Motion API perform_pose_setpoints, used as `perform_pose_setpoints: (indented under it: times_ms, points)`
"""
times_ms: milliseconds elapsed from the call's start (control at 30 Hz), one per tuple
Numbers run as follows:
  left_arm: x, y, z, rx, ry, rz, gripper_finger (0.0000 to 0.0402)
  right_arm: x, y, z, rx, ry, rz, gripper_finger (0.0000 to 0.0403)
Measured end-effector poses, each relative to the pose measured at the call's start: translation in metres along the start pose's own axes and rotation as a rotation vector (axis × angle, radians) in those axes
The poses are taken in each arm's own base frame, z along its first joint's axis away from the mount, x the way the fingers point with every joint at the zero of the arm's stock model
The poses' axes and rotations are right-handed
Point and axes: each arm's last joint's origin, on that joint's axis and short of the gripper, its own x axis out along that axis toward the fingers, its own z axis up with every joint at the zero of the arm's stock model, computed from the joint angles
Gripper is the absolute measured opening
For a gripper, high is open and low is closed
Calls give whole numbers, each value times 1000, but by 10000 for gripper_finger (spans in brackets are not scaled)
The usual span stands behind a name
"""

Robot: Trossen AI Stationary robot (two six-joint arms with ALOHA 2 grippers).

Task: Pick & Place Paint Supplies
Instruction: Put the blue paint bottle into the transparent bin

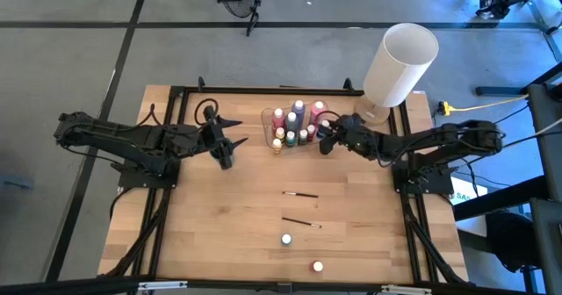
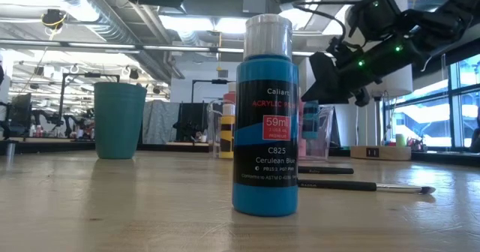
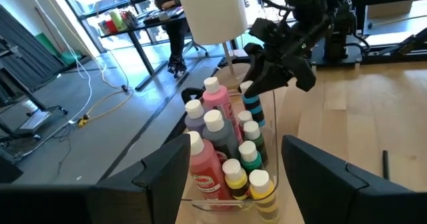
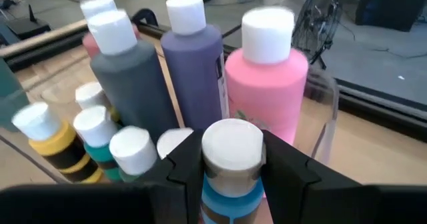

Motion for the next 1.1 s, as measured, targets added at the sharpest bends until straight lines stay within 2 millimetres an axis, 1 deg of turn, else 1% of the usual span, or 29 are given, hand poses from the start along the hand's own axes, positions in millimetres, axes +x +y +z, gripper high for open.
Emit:
perform_pose_setpoints:
  times_ms: [300, 700, 900, 1100]
  points:
    - [0, 0, 0, 0, 0, -1, 232, 7, 2, -8, -32, 18, 3, 118]
    - [0, 0, 0, 1, 0, -1, 232, 10, 3, -10, -48, 11, 3, 118]
    - [0, 0, 0, 0, 0, -1, 232, 14, 10, -2, -83, 35, 45, 118]
    - [0, 0, 0, 1, 0, -1, 231, 17, 21, 9, -132, 104, 21, 118]
